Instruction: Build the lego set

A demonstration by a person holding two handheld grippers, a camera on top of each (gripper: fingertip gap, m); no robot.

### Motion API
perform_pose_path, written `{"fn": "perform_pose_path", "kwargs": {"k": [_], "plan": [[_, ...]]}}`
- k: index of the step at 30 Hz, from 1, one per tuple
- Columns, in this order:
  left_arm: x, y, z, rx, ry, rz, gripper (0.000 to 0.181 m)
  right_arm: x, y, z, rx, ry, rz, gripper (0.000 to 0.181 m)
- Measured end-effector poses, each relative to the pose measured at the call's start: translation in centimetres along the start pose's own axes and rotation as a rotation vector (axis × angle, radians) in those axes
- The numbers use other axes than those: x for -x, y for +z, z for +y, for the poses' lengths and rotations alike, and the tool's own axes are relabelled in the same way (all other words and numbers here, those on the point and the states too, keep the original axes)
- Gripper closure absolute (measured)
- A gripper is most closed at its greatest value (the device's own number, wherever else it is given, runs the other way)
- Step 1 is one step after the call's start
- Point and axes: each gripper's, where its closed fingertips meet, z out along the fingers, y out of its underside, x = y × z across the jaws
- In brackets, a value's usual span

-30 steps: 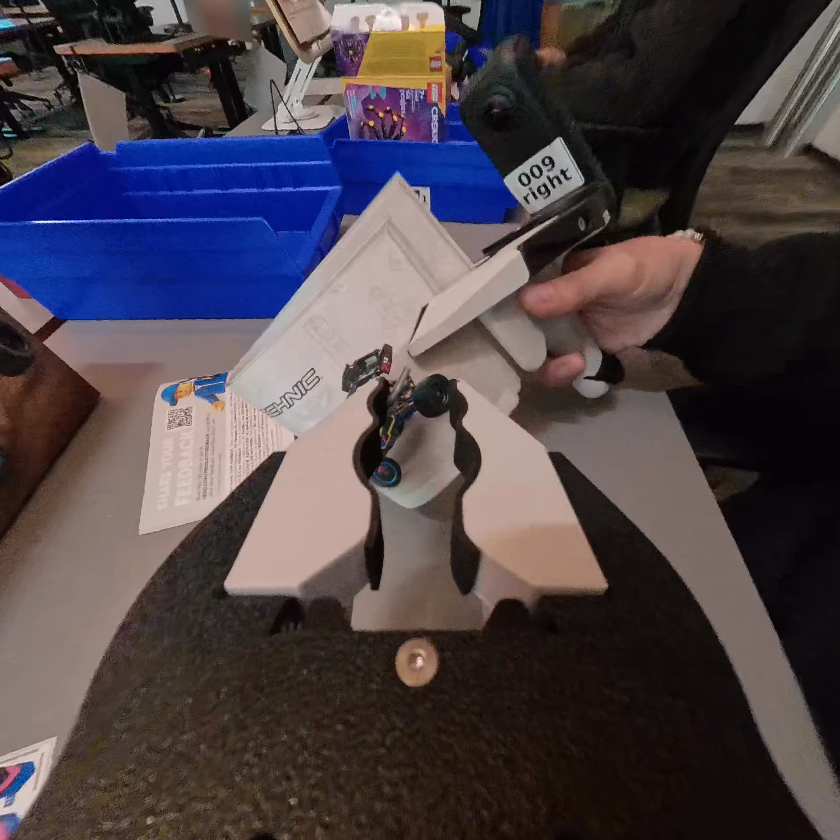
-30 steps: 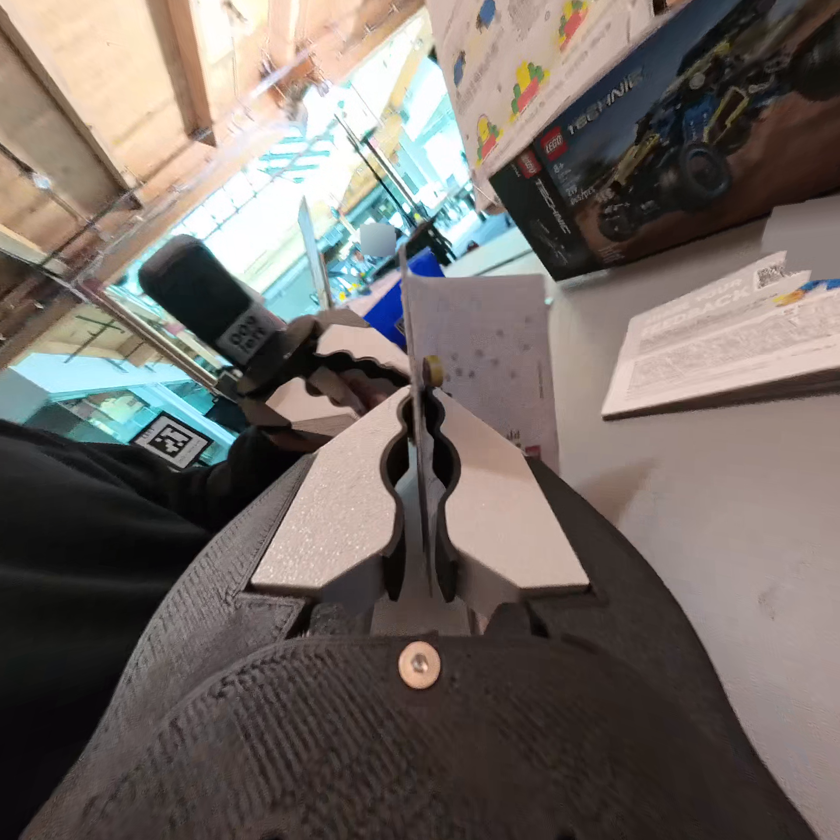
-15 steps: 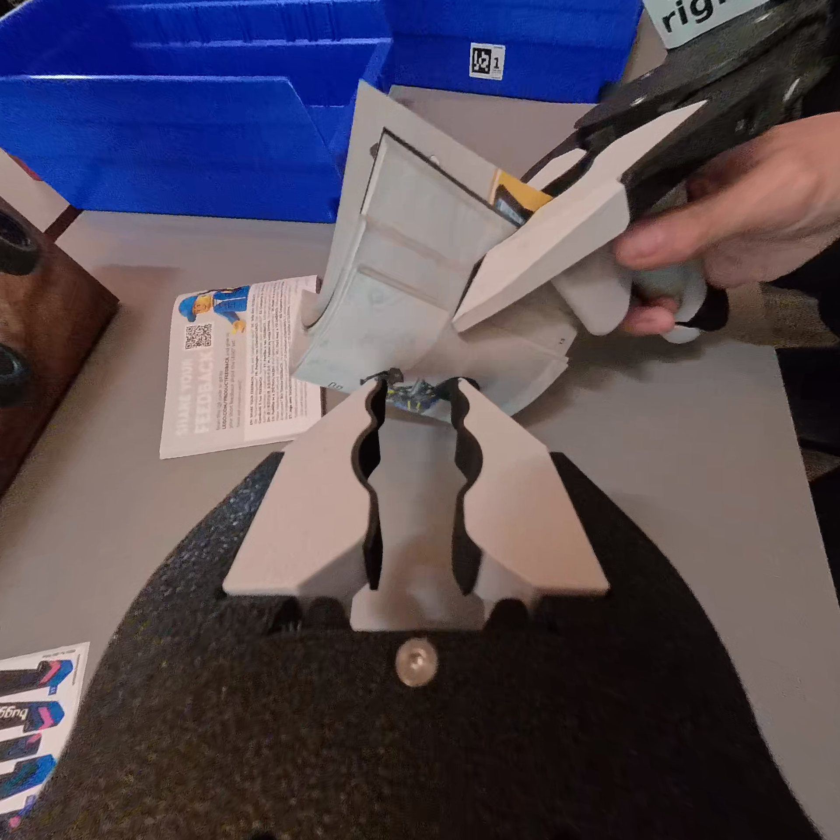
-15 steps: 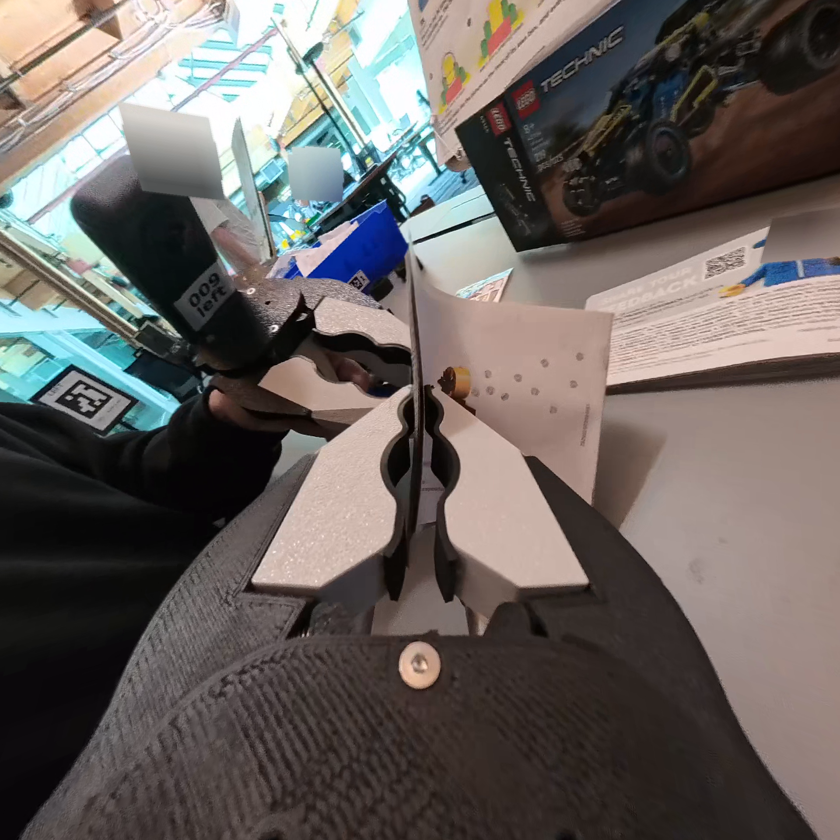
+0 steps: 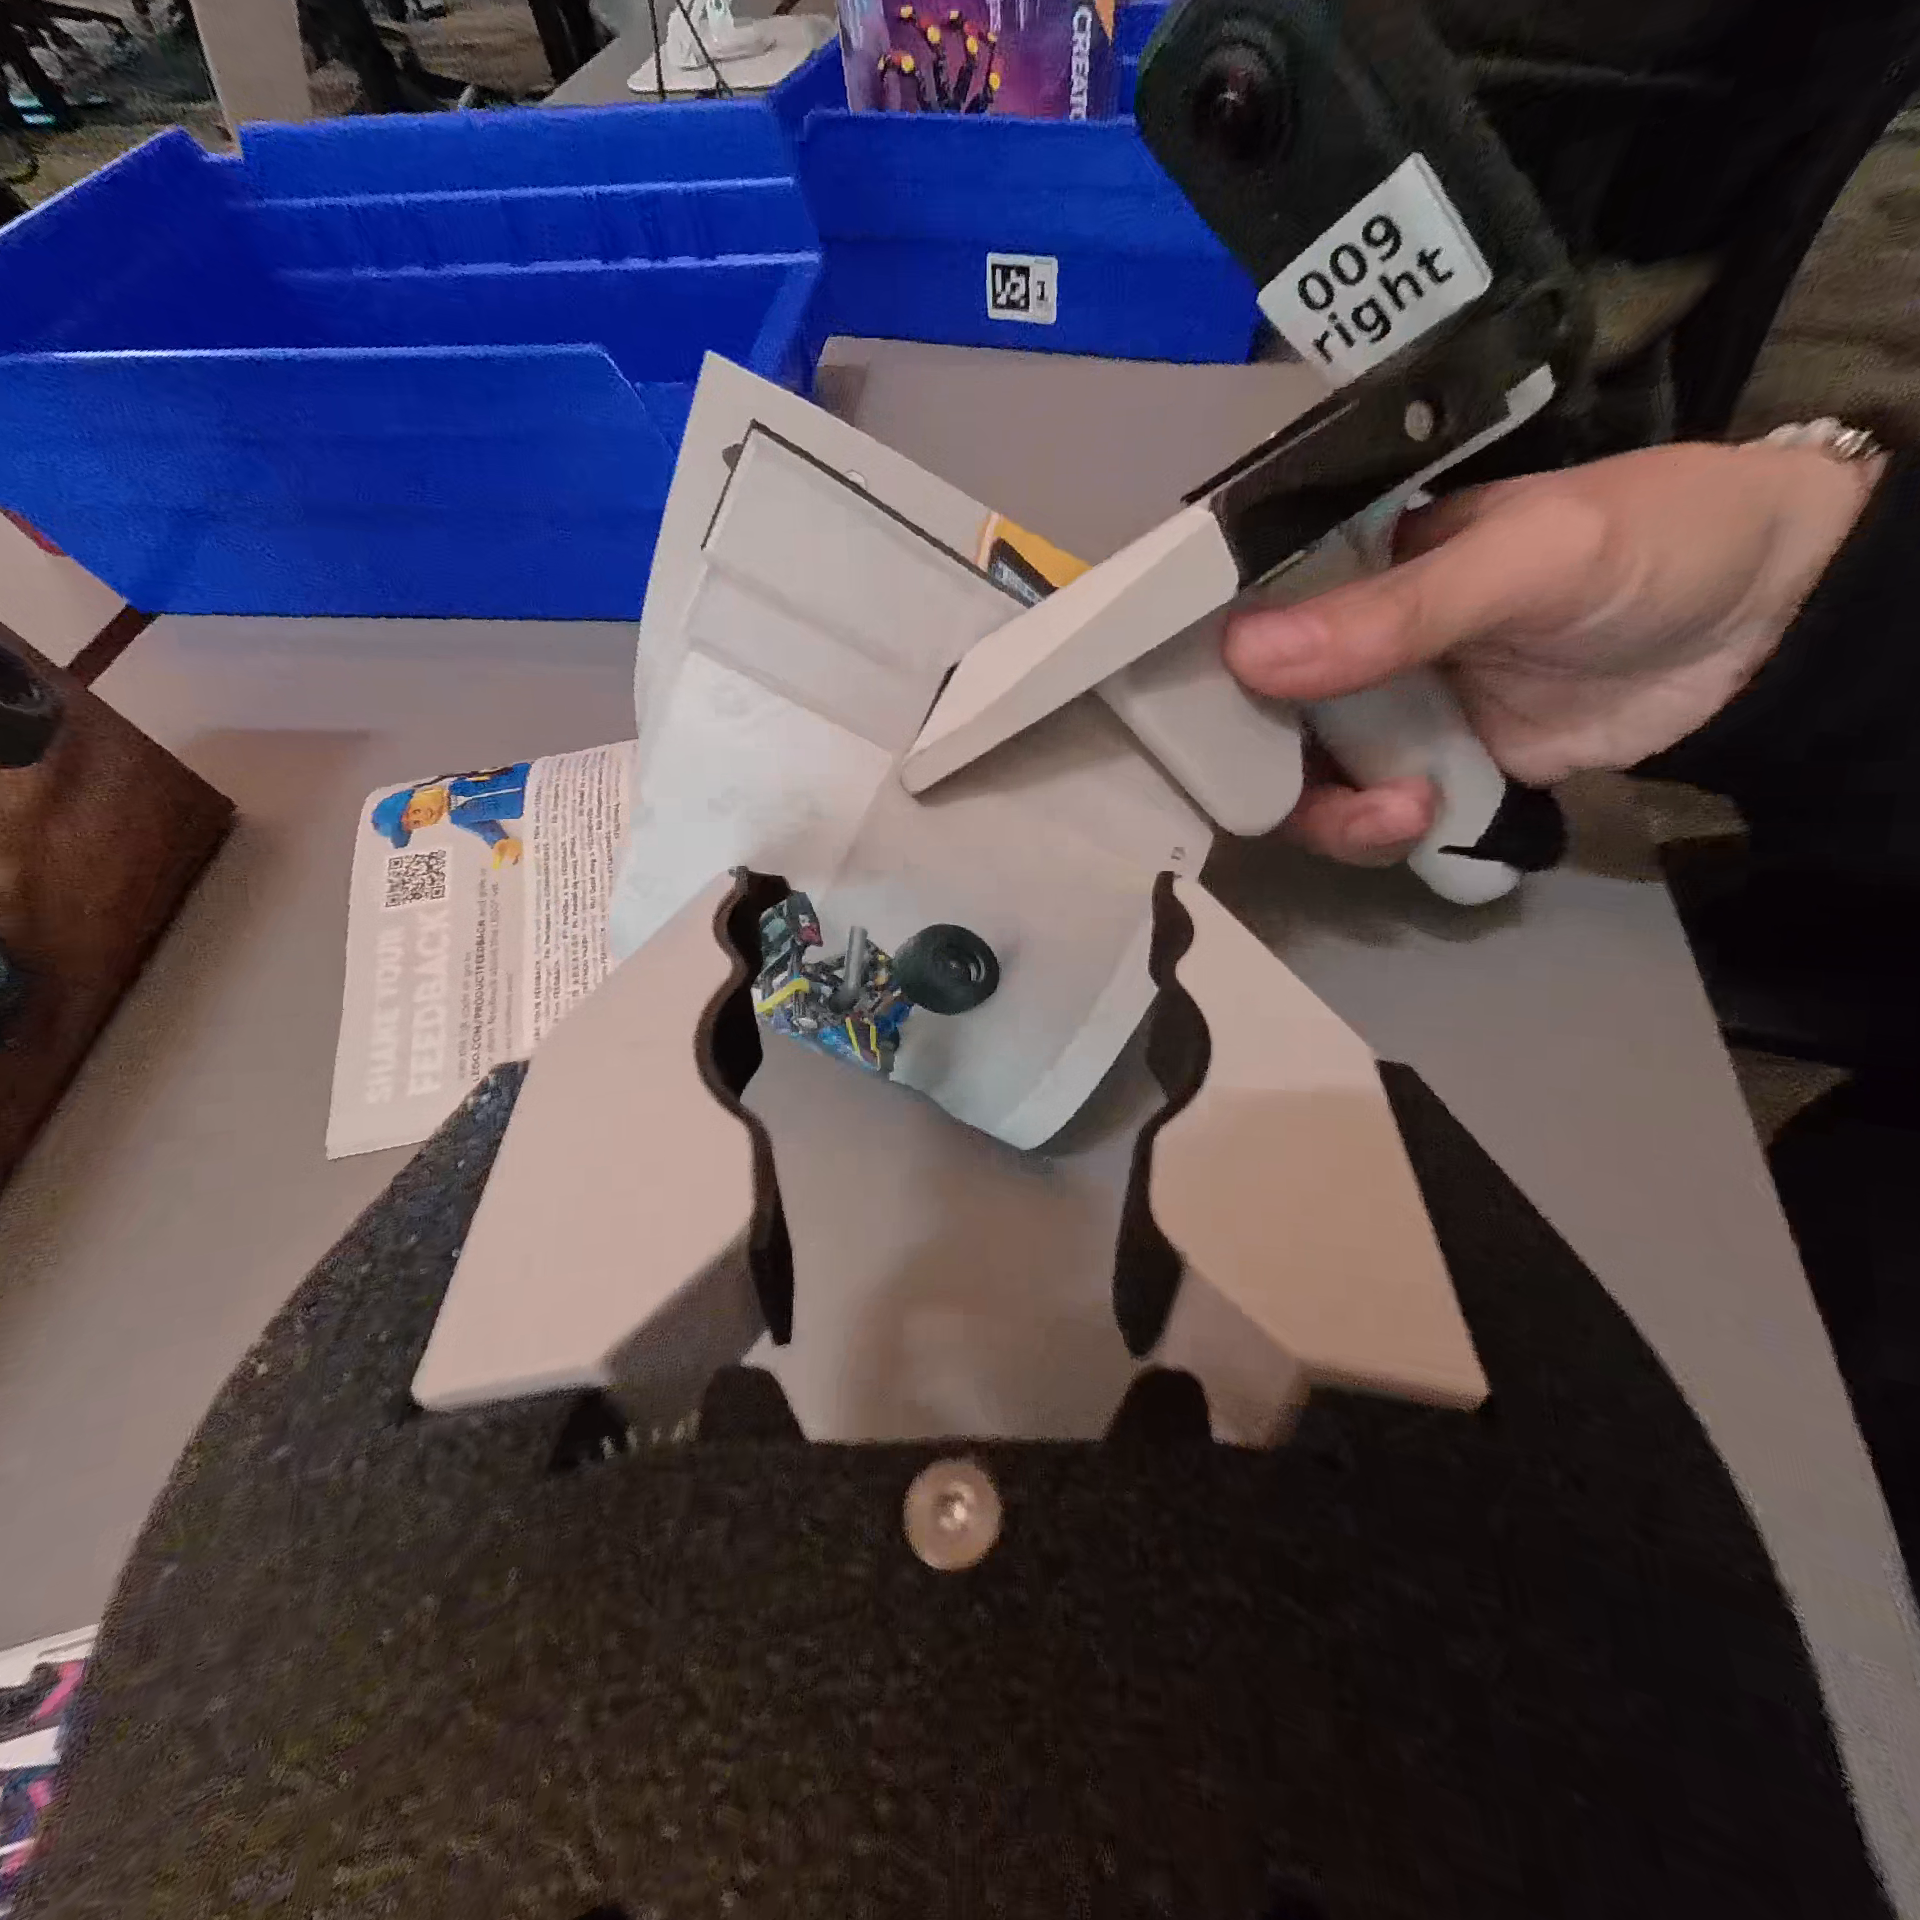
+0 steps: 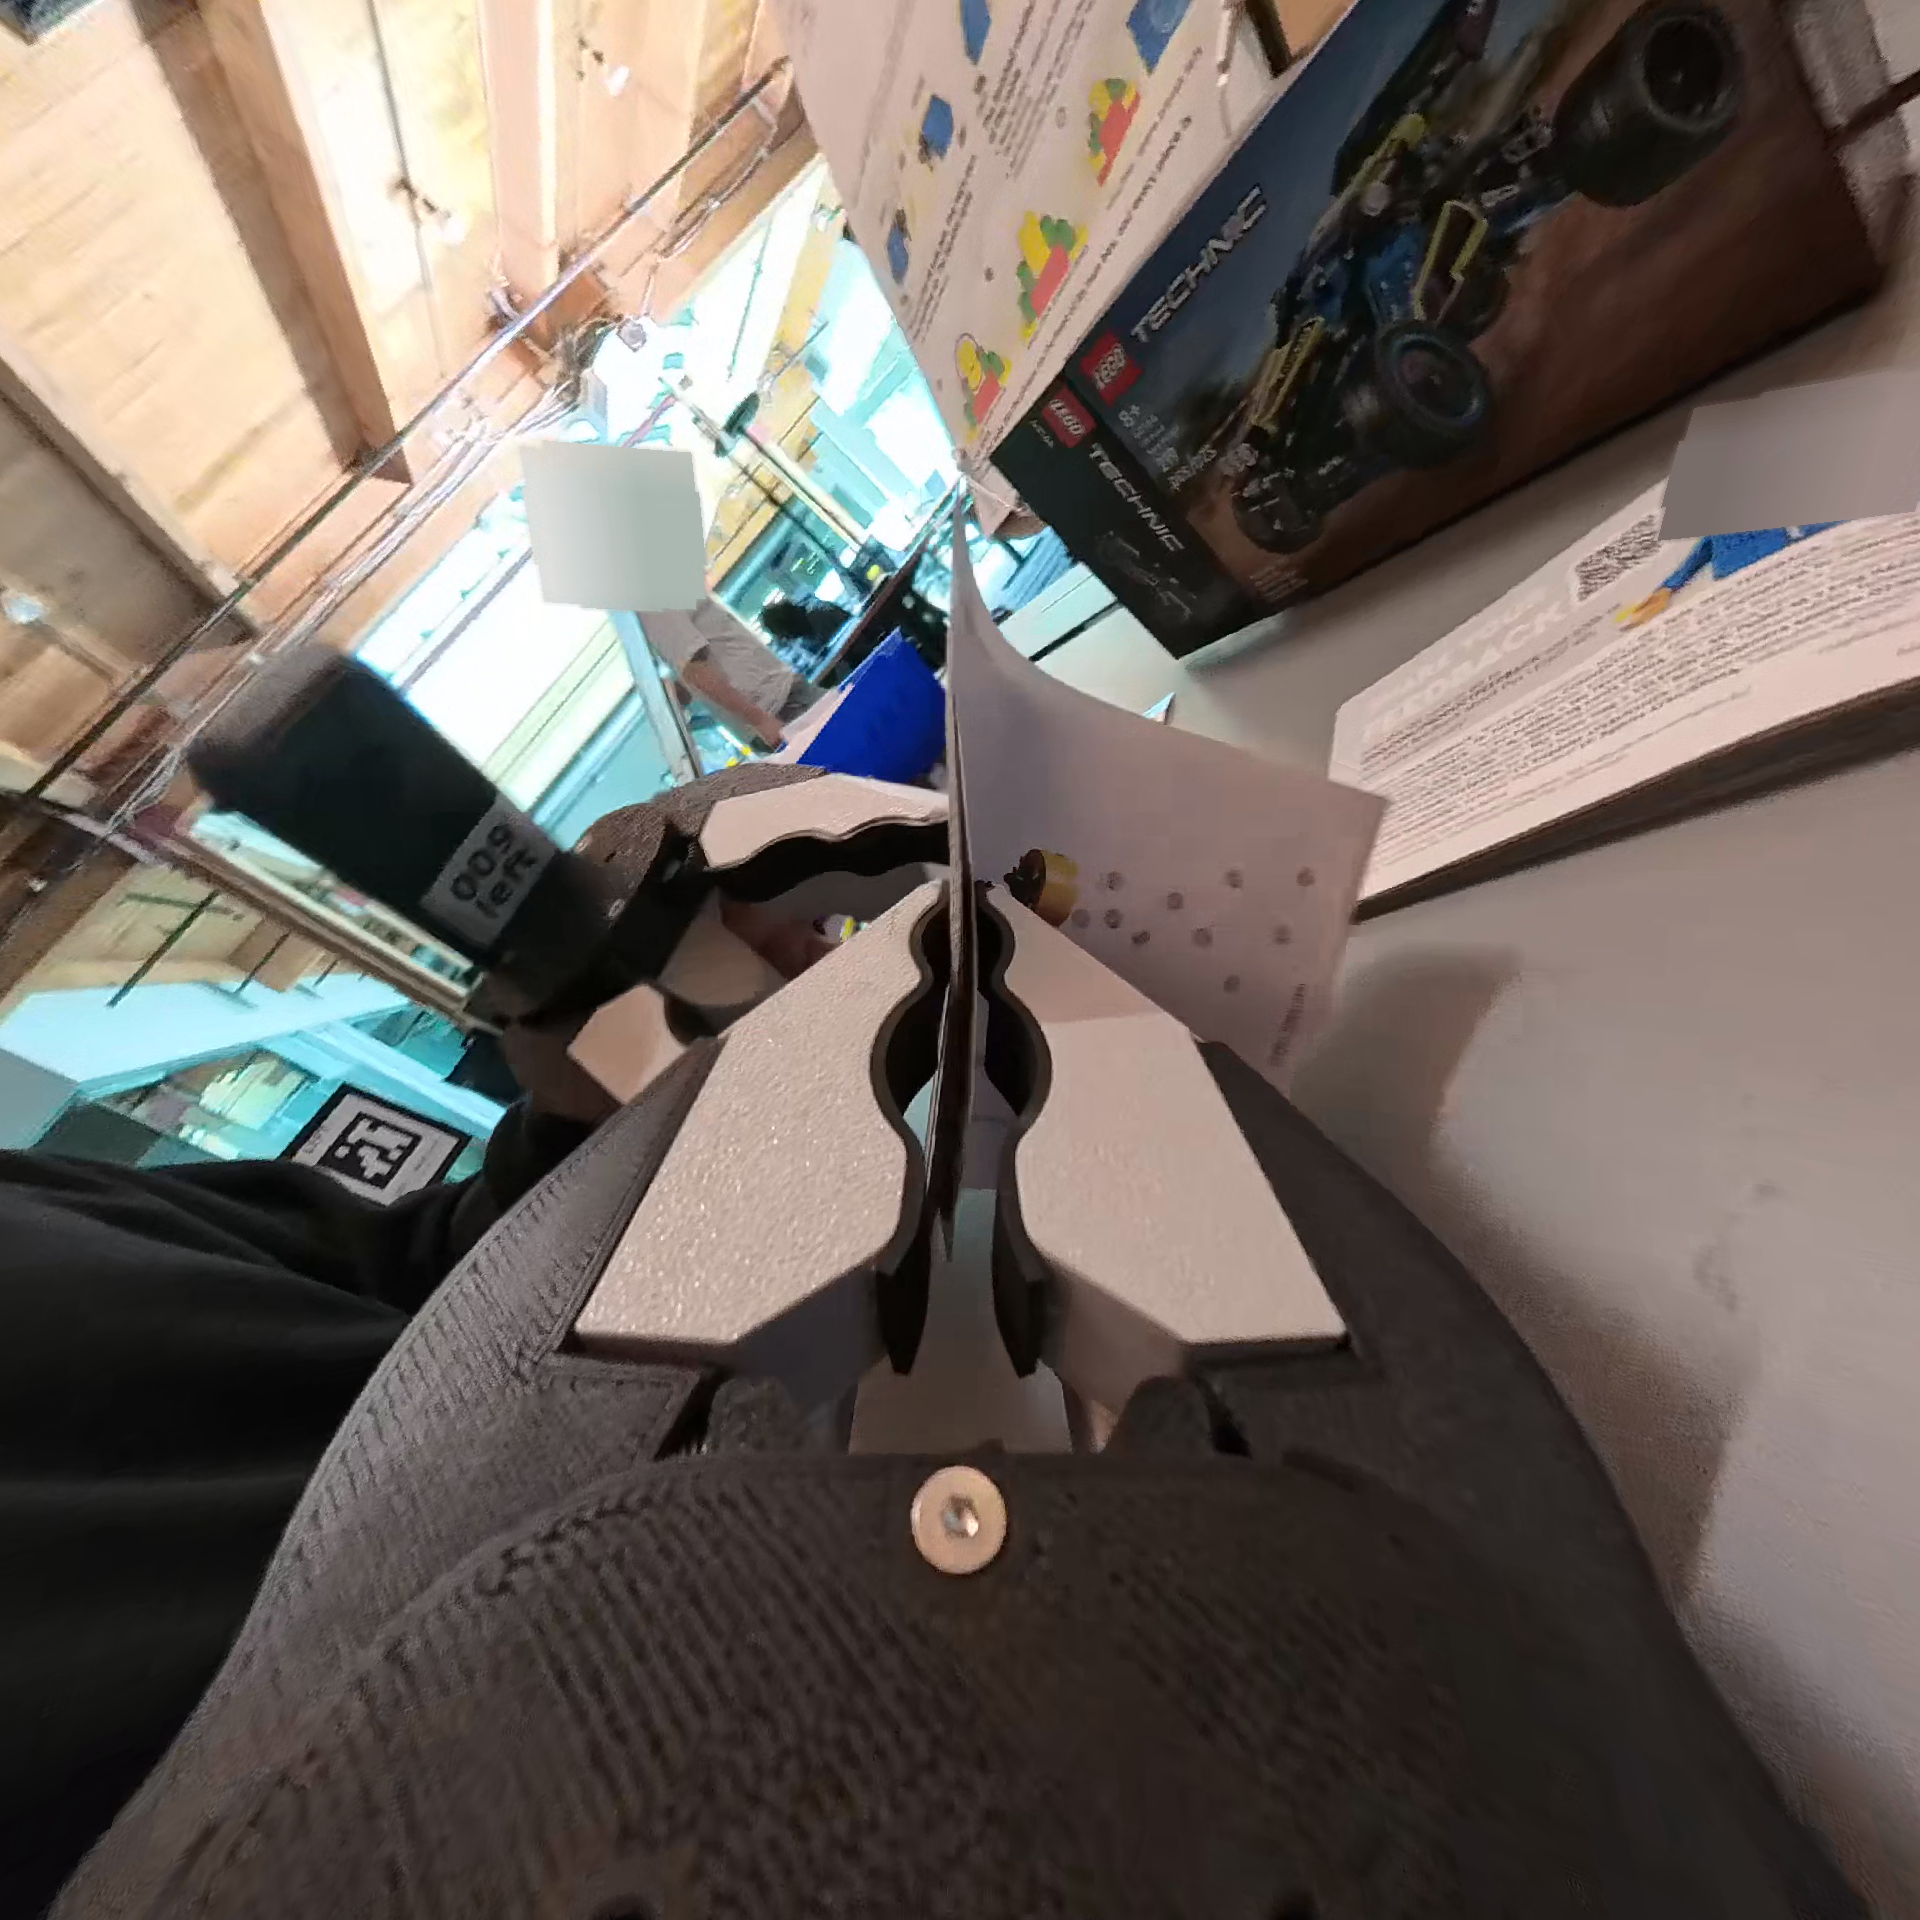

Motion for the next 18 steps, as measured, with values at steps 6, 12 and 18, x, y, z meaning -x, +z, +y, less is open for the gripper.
{"fn": "perform_pose_path", "kwargs": {"k": [6,12,18], "plan": [[0.2,0.0,0.1,0.048,0.253,-0.139,0.106,-1.2,-0.3,-1.1,-0.095,0.094,0.055,0.181],[-0.3,0.1,0.5,0.089,0.474,-0.203,0.121,-1.8,-0.7,-1.5,-0.13,0.129,0.082,0.181],[-0.1,-0.3,0.2,0.078,0.459,-0.211,0.177,-2.0,-1.2,-1.8,-0.139,0.125,0.083,0.181]]}}
